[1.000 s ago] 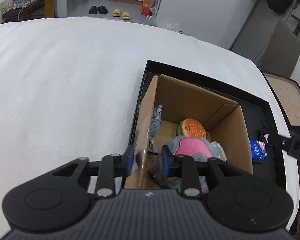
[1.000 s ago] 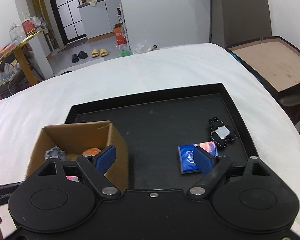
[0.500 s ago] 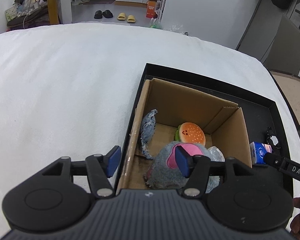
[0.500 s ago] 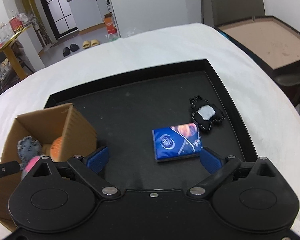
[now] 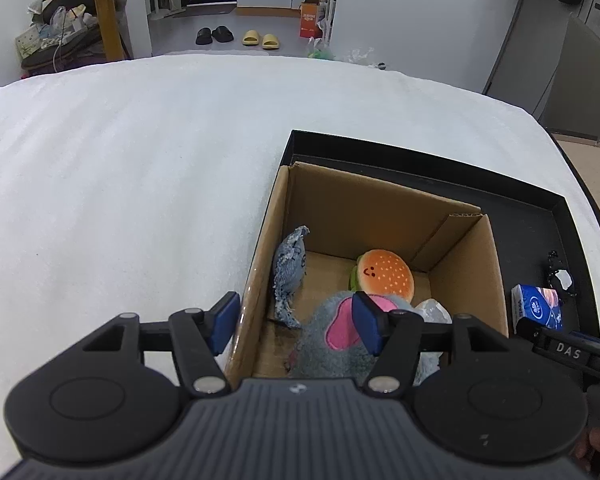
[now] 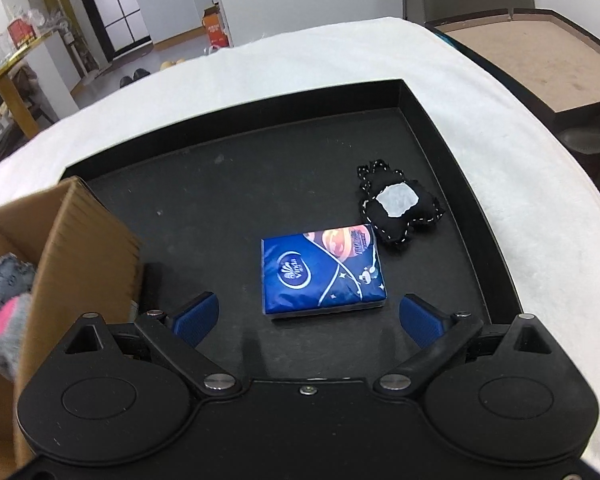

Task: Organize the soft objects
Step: 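Lower the right gripper onto the blue tissue pack and close, then lift the tissue pack with the right gripper and carry it over the box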

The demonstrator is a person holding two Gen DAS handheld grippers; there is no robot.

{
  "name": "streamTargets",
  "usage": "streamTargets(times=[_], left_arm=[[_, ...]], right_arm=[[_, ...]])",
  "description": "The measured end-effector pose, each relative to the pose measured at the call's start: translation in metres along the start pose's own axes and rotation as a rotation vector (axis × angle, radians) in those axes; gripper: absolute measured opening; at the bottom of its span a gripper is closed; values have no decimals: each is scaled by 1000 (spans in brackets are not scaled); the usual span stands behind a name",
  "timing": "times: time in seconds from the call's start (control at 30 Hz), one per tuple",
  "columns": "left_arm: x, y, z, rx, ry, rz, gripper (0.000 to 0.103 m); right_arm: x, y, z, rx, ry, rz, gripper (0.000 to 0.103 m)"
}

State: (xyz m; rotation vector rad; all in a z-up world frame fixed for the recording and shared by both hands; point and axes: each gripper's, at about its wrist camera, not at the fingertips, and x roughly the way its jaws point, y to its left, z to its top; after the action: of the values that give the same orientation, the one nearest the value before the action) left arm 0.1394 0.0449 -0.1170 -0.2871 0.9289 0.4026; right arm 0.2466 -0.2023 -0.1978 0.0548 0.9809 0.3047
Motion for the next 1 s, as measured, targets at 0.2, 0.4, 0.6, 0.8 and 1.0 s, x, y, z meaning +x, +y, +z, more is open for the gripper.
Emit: streamTargets(times=[0.2,0.4,0.6,0.8,1.0], left_arm=[[1,-4,1,6,0,15,61],[-1,-5,0,9,0,17,61],[-3,-6,0,5,-3,16,61],[-3,-4,-1,8,-6,13,62],[-4,0,-1,-2,-7,-1,62]], right_arm=[[15,-5,-4,-29,13,-27,98],[21,-4,-5,-79,3,-50,96],[12,2,-4,-136,-18,-65,71],[0,-1,-8,-100,-10,-44,71],[-12,1,-6,-80,-25,-36,71]])
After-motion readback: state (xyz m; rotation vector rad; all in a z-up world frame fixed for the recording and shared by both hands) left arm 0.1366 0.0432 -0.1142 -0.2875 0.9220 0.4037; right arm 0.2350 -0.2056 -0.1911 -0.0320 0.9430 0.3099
